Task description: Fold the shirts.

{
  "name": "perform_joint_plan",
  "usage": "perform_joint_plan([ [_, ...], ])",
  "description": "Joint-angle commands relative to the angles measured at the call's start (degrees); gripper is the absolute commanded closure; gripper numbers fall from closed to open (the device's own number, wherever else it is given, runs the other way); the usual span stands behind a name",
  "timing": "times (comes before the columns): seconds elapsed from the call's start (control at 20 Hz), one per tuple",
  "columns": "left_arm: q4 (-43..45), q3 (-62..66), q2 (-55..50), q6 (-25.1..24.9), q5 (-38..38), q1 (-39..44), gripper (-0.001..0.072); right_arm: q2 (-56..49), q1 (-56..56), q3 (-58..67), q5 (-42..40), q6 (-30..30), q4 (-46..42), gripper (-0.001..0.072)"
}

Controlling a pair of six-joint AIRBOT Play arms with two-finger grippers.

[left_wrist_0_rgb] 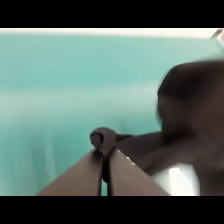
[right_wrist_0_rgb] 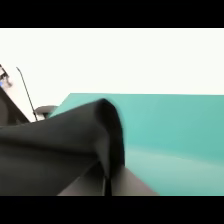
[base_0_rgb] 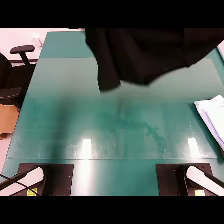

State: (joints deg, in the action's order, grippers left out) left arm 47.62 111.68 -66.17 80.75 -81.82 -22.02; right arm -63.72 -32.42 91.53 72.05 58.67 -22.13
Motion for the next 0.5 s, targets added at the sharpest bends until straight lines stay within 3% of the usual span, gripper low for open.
perform_joint_plan([
  [0.0,10.05,-14.88,0.24,4.90,-8.41,0.39,0.0686,-0.02,-1.29,-13.57,0.13,-0.50,-2.62,0.0690],
  [0.15,3.96,-39.04,0.24,3.82,-7.04,0.39,0.0686,-3.85,2.25,-27.91,0.07,-0.48,-4.39,0.0689],
  [0.25,-4.28,-50.58,0.26,-1.25,-6.47,0.39,0.0686,-5.22,5.84,-33.97,0.46,-2.12,-4.52,0.0689],
  [0.45,-3.19,-59.14,0.26,-4.61,-0.42,0.39,0.0686,-5.51,10.78,-41.51,-3.02,-5.01,-4.72,0.0689],
])
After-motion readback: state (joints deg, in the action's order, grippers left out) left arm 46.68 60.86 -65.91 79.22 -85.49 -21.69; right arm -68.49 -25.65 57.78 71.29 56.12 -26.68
